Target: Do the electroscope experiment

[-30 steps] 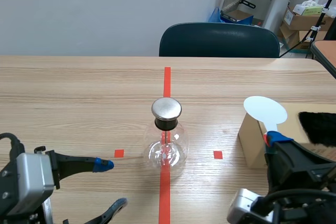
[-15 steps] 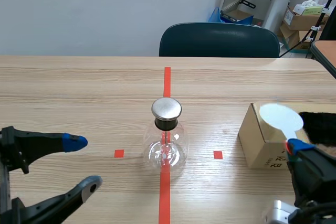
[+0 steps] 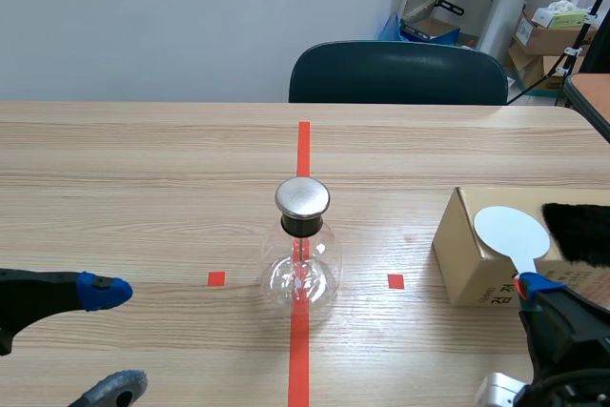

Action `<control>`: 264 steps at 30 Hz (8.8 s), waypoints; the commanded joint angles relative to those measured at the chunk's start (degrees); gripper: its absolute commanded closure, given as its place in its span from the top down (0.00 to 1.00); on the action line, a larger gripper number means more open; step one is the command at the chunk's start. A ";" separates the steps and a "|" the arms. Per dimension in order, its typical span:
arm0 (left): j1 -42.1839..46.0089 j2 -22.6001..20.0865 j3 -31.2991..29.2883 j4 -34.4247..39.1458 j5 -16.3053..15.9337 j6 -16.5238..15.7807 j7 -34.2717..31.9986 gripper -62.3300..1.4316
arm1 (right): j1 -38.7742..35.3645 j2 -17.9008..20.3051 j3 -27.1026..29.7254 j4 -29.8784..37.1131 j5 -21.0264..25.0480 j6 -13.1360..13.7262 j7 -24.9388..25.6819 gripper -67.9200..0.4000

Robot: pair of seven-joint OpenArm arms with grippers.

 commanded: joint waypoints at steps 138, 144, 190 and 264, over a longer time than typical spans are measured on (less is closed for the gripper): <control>-0.52 1.20 -0.20 1.29 3.43 8.39 -1.42 0.66 | -0.13 0.17 0.13 0.68 1.07 -3.47 -0.63 1.00; -0.52 2.38 -0.20 1.29 3.37 10.86 -0.02 0.66 | -1.27 0.15 0.11 1.31 3.58 -3.47 -0.09 1.00; 2.95 18.21 -2.16 3.76 -2.49 31.34 2.19 0.72 | 0.52 2.34 -1.84 41.20 71.17 65.20 -15.52 1.00; 2.95 14.23 -3.45 4.57 -3.82 31.36 7.37 0.73 | 1.51 7.63 -6.54 41.20 76.08 63.45 -17.79 1.00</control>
